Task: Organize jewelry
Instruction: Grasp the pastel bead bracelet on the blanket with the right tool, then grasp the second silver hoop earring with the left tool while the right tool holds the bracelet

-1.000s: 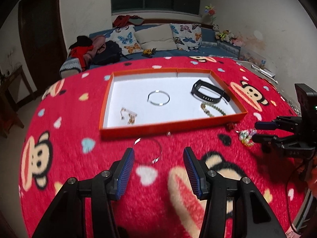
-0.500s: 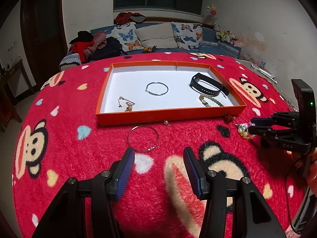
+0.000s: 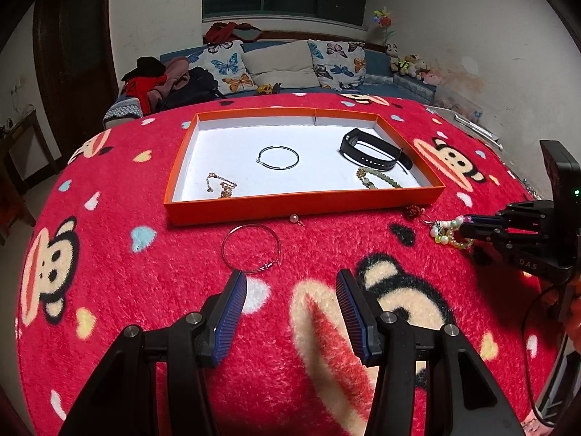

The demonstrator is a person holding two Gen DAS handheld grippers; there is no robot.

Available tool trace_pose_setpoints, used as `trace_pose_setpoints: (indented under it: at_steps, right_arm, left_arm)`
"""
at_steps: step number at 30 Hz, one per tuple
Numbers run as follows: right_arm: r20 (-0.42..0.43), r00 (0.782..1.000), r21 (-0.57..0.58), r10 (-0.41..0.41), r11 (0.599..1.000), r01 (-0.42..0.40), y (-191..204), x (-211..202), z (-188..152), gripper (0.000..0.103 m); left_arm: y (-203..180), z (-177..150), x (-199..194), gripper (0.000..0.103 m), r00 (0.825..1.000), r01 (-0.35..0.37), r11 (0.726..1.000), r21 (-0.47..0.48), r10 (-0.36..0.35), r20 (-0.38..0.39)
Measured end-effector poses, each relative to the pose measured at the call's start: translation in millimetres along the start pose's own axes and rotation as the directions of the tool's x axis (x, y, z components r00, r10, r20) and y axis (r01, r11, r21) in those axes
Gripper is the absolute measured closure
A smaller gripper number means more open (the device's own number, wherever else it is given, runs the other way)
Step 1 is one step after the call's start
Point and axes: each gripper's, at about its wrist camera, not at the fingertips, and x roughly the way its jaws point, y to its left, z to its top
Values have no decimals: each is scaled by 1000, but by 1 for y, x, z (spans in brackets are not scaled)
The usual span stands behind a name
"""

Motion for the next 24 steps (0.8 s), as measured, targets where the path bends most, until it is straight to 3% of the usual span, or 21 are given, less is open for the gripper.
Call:
trace_pose_setpoints:
  at_steps: [12,24]
  right_arm:
    - [77,997,24,7,1000,-9,-3,-43,-7,92]
    - [198,979,29,41,998,-48,1,-96,0,92]
  left_arm:
    - [5,0,10,48,1000,4,1000,-14,-4,-4]
    - [10,3,28,44,1000,-6,1000,-16,6,-18]
